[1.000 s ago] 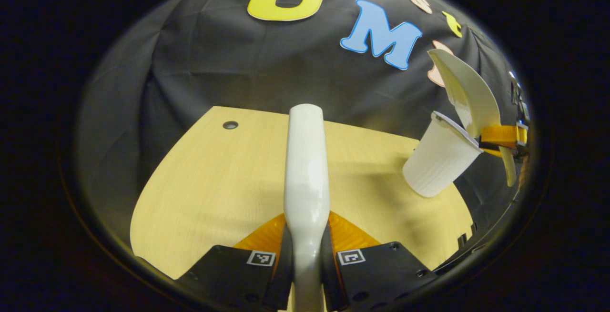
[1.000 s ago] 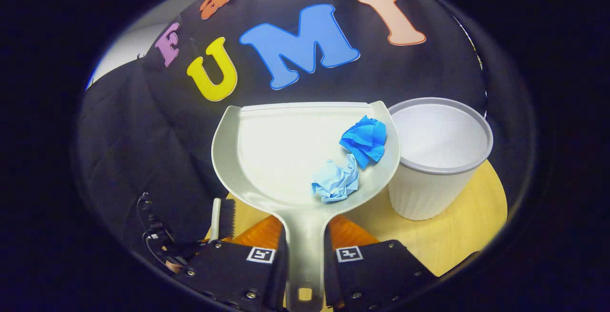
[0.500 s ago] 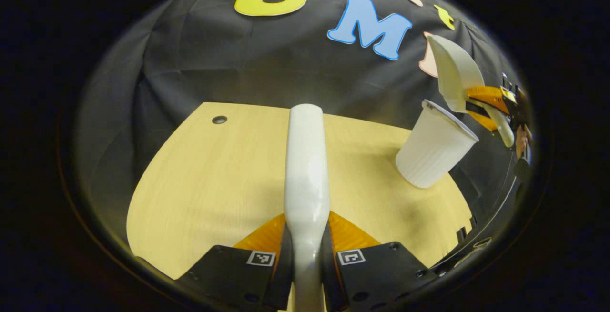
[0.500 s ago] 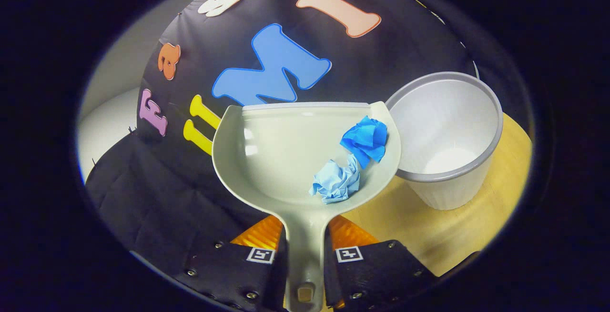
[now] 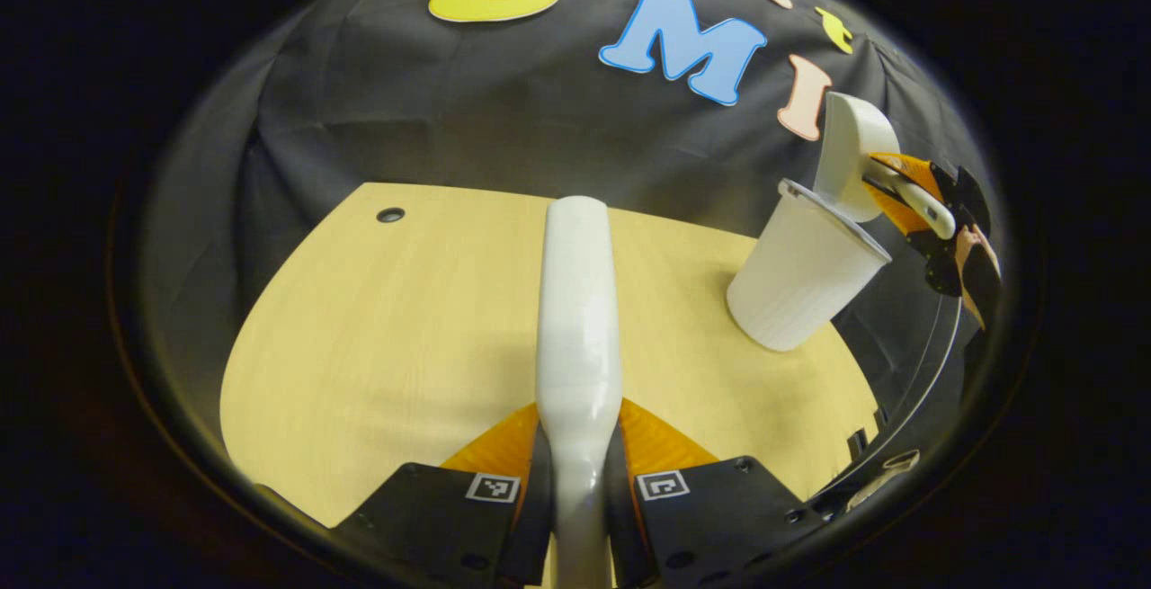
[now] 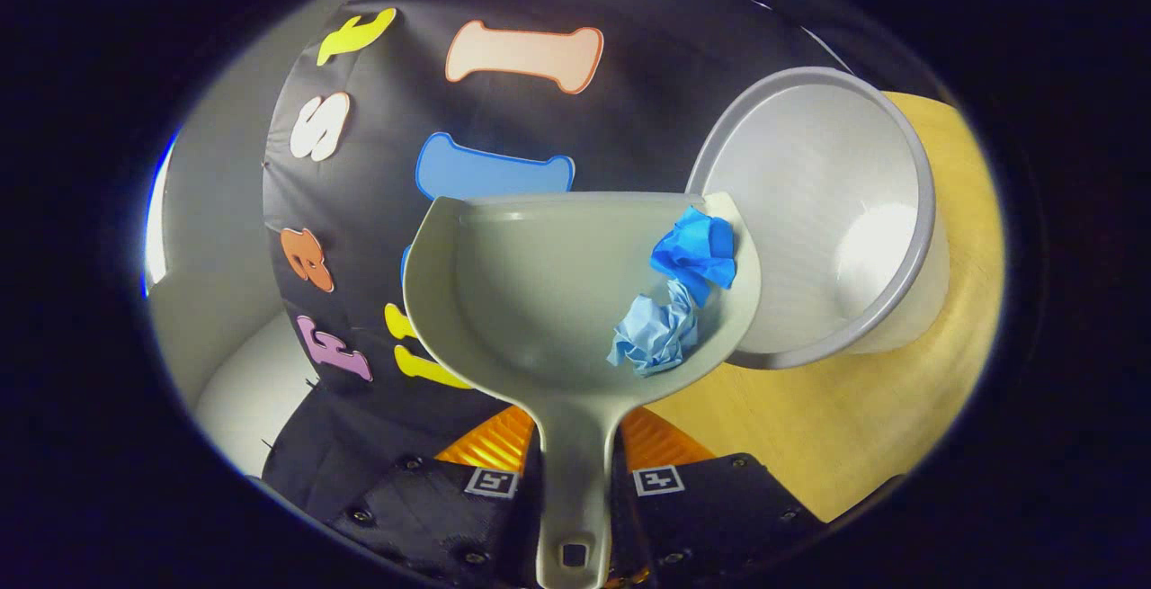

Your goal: Pick up the small broom and dustpan from the desktop, sweep the trash into the dustpan with the broom, and then empty the trash into the garbage bin.

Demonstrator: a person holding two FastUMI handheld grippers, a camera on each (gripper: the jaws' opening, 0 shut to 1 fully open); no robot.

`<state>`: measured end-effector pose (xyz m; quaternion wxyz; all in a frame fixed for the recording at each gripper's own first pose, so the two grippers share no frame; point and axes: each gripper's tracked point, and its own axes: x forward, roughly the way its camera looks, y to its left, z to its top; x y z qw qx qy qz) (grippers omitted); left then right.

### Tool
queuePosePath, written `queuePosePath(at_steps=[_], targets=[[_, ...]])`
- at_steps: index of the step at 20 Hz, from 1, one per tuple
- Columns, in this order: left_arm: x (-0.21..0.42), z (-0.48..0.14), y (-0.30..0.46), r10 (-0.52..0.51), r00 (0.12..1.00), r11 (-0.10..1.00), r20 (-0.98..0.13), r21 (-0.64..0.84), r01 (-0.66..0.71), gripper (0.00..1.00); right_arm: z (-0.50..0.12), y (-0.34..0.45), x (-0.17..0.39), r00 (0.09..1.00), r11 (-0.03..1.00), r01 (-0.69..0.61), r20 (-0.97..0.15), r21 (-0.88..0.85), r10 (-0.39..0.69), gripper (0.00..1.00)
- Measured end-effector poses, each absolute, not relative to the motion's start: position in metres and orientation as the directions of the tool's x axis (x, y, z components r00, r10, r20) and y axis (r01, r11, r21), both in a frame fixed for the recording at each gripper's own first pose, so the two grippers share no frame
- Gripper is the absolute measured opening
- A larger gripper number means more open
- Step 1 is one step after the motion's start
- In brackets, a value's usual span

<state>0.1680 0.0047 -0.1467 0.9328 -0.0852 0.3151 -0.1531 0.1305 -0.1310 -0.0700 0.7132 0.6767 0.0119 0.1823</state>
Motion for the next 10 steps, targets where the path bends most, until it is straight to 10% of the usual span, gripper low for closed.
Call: queuePosePath(at_steps=[10], targets=[[0.161,-0.142,-0.004,-0.339,0.755,0.939,-0.561,-0.246,0.239,0.31,-0.068,-0.147,0.128,0.921,-0.165,-0.29,0.322,0.943,0.221,0.31]])
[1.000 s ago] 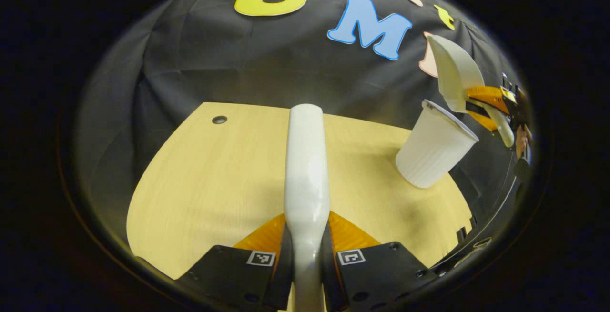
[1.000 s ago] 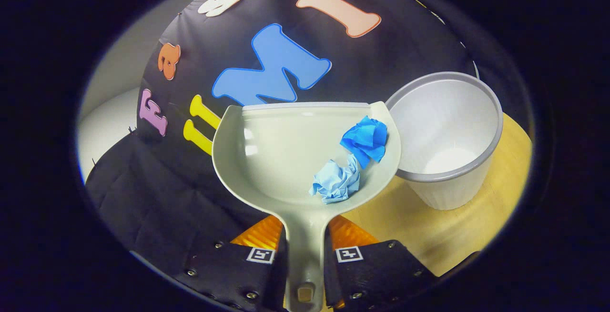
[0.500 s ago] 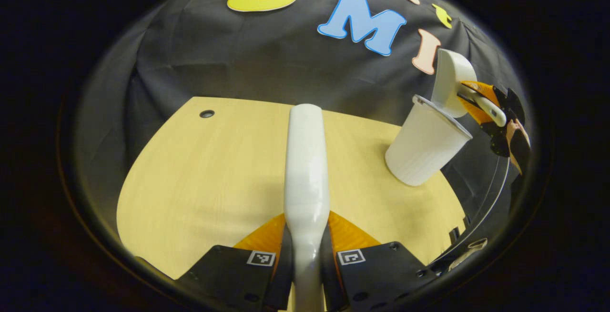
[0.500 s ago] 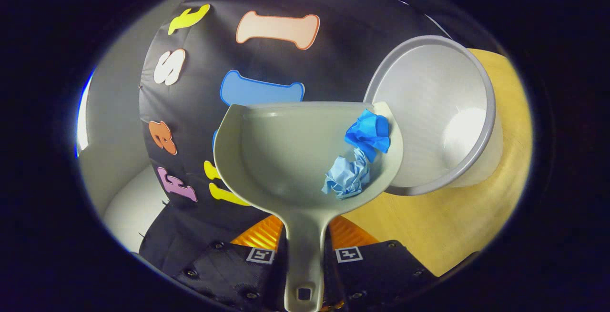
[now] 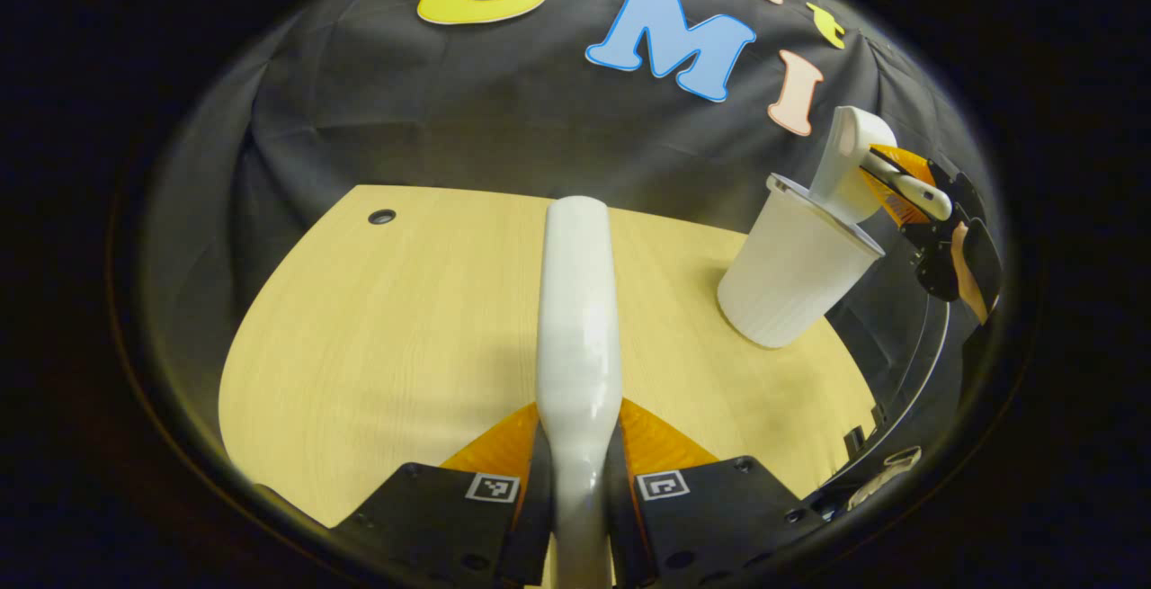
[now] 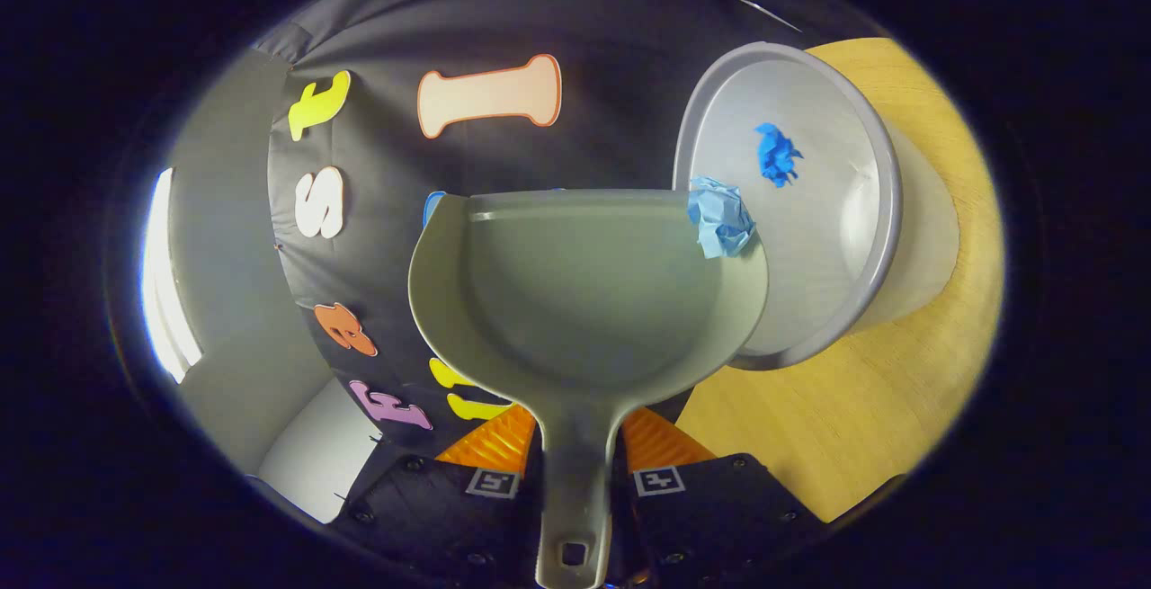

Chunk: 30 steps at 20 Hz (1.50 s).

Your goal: Pick up the small broom and dustpan from the desktop, sweep the trash into the dustpan with the broom, and then empty the trash into the garbage bin.

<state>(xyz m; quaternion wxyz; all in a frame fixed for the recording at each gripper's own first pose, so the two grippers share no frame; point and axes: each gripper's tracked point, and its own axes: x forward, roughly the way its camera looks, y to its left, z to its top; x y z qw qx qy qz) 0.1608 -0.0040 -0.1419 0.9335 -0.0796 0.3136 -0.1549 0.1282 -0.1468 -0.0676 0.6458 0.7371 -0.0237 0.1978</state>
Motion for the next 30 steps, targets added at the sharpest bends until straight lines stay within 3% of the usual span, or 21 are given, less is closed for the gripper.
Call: queuePosePath(at_steps=[5,10,19,30], targets=[[0.155,-0.138,-0.004,-0.333,0.762,0.941,-0.555,-0.245,0.233,0.31,-0.065,-0.145,0.129,0.917,-0.144,-0.295,0.322,0.945,0.236,0.31],[0.151,-0.139,-0.003,-0.327,0.768,0.943,-0.55,-0.248,0.224,0.33,-0.068,-0.131,0.132,0.919,-0.033,-0.287,0.285,0.957,0.273,0.32],[0.149,-0.143,0.014,-0.305,0.782,0.947,-0.544,-0.259,0.189,0.31,-0.07,-0.083,0.13,0.917,0.335,-0.294,0.166,0.895,0.363,0.31],[0.152,-0.164,0.052,-0.248,0.785,0.962,-0.568,-0.243,0.129,0.34,-0.137,-0.014,0.114,0.925,0.718,-0.208,-0.105,0.664,0.365,0.31]])
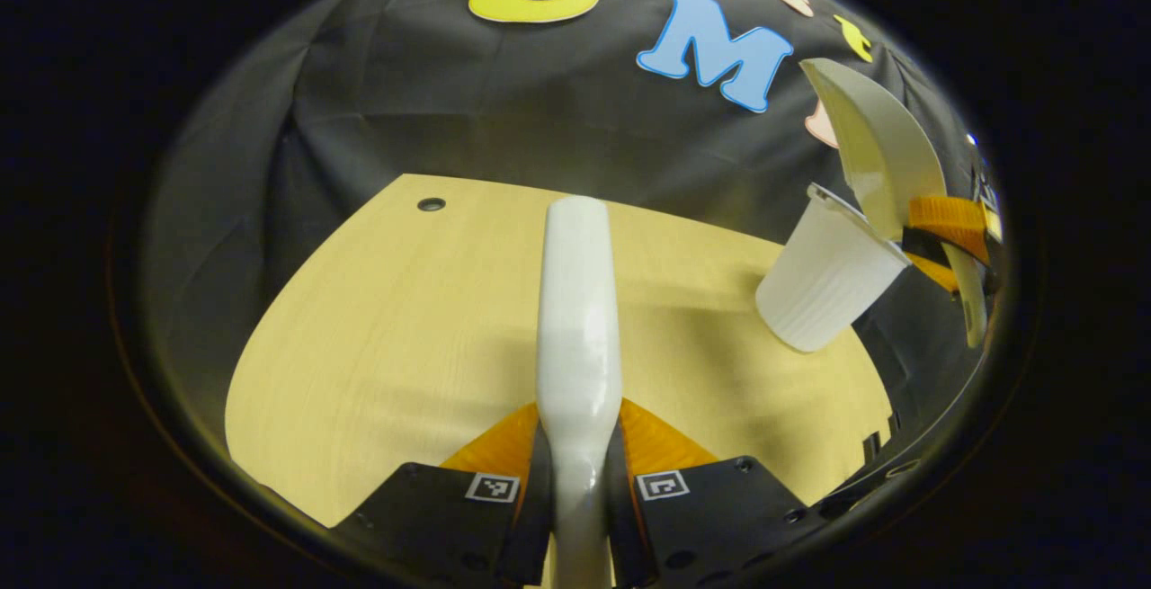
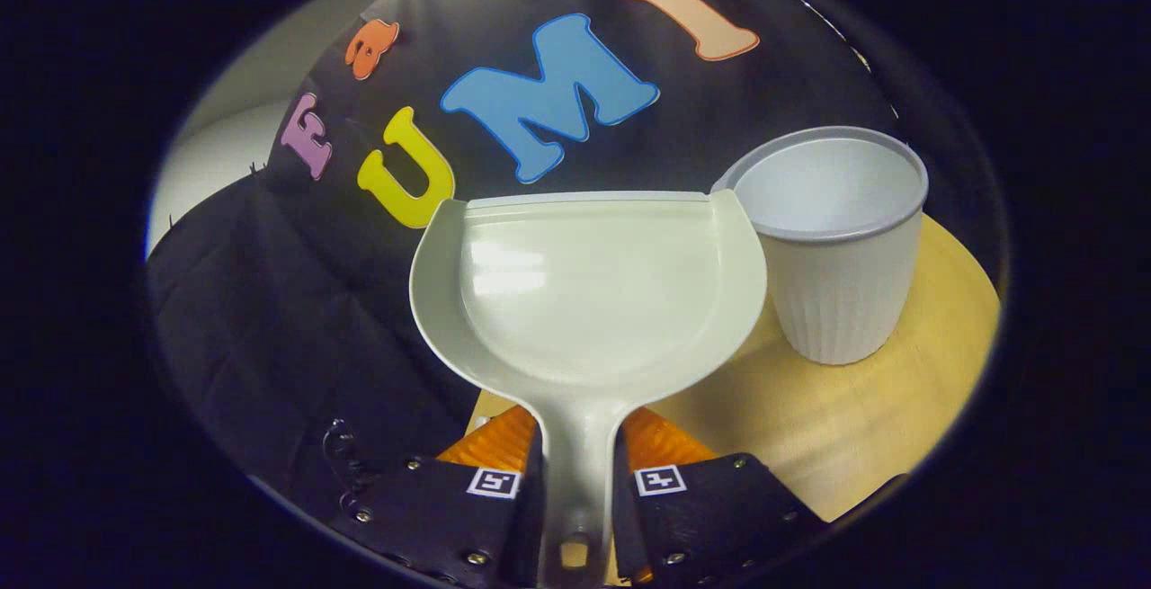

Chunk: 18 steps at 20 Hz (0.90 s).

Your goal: Pick up the small broom and dustpan from the desktop, sweep the trash into the dustpan with the broom, and then empty the trash into the garbage bin.

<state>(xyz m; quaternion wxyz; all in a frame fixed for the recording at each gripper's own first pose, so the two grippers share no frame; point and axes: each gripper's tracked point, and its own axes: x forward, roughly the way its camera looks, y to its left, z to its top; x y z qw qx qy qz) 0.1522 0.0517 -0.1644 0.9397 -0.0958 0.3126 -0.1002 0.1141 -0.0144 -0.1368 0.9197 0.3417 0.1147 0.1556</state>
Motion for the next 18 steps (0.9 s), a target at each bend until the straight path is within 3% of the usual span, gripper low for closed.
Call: queuePosePath(at_steps=[8,18], targets=[[0.151,-0.198,0.064,-0.221,0.707,0.973,-0.671,-0.196,0.119,0.31,-0.223,0.014,0.118,0.91,0.89,-0.102,-0.319,0.445,0.264,0.32],[0.143,-0.229,0.066,-0.197,0.634,0.979,-0.748,-0.185,0.086,0.34,-0.319,0.018,0.129,0.845,0.942,0.008,-0.507,0.334,0.172,0.32]])
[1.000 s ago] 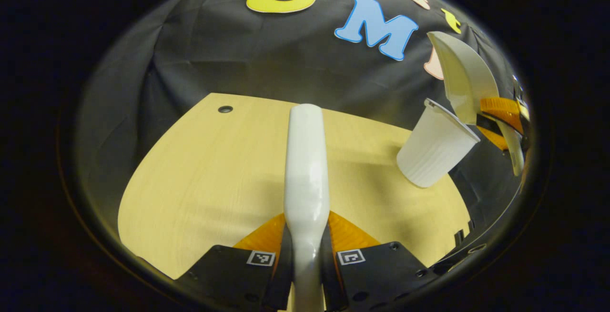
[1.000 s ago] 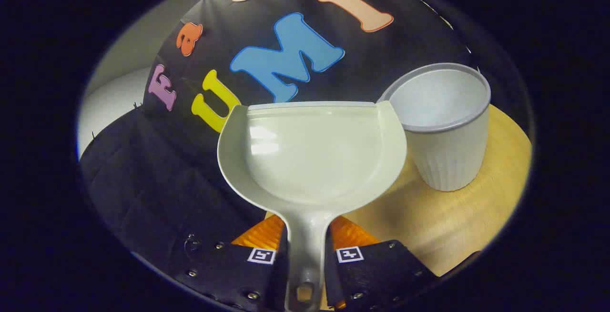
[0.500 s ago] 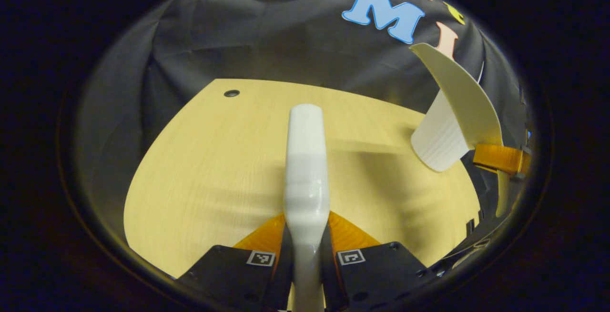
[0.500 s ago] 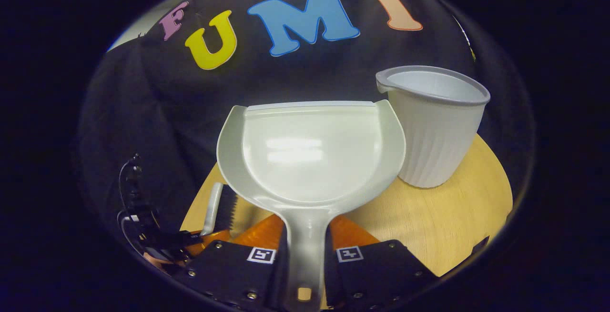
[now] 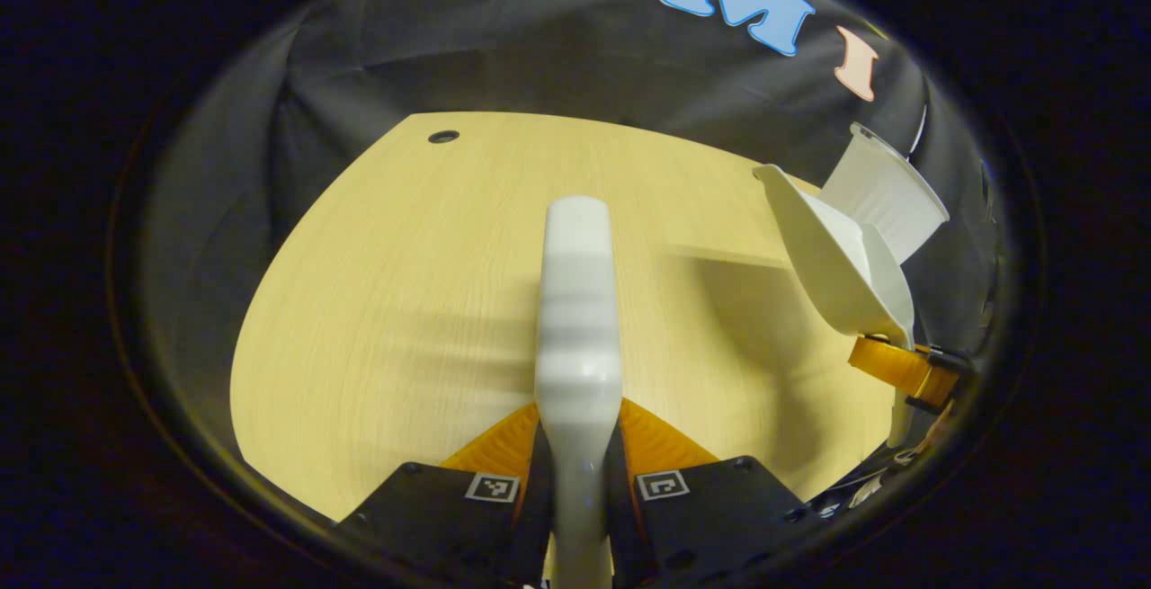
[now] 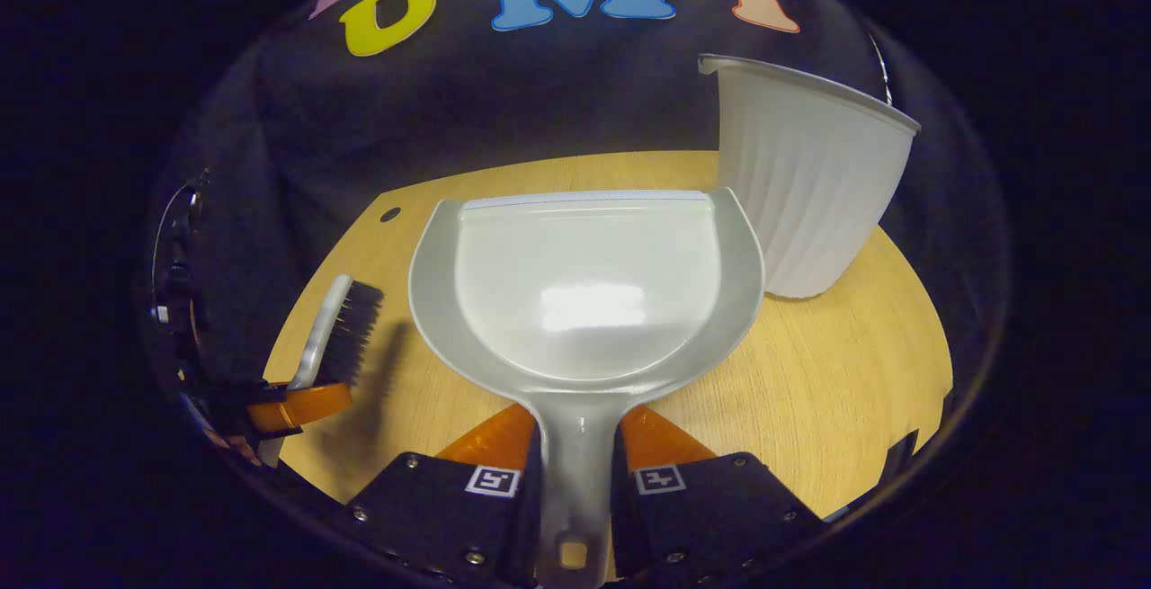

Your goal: Pick up the small broom and dustpan from the desktop, sweep the trash into the dustpan with the broom, and then empty the trash into the garbage bin.

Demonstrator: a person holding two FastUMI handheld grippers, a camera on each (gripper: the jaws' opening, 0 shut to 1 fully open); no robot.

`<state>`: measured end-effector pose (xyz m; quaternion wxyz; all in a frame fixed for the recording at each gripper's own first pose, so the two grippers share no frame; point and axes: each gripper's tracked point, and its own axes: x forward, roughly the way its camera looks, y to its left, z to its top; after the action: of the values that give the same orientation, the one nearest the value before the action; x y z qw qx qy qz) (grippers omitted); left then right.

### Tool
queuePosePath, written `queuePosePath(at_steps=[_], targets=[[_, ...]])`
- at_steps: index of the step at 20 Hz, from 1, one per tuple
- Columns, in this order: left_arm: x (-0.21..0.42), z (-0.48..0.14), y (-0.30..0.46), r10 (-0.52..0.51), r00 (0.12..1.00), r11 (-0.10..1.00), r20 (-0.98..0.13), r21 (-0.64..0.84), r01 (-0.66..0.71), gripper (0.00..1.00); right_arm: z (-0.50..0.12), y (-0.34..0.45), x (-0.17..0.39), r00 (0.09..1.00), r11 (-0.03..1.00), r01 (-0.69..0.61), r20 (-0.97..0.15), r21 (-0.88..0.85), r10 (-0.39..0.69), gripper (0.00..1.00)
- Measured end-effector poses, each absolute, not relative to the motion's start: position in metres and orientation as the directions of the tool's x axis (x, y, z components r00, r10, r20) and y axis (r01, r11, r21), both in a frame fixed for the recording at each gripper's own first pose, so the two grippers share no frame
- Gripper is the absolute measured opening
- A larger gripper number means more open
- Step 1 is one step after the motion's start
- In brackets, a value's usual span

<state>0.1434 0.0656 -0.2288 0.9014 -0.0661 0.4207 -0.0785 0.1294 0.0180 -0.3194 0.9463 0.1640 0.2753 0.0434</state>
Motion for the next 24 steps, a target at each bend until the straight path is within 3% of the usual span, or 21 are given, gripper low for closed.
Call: queuePosePath(at_steps=[9,19,24], targets=[[0.133,-0.264,0.072,-0.172,0.568,0.984,-0.805,-0.16,0.072,0.35,-0.368,0.014,0.116,0.762,0.95,0.072,-0.632,0.303,0.144,0.33],[0.138,-0.262,0.064,-0.164,0.548,0.986,-0.82,-0.153,0.065,0.33,-0.377,0.014,0.106,0.73,0.951,0.077,-0.667,0.301,0.152,0.35],[0.135,-0.261,0.069,-0.145,0.562,0.989,-0.814,-0.125,0.075,0.41,-0.374,0.014,0.107,0.738,0.951,0.065,-0.656,0.301,0.157,0.36]])
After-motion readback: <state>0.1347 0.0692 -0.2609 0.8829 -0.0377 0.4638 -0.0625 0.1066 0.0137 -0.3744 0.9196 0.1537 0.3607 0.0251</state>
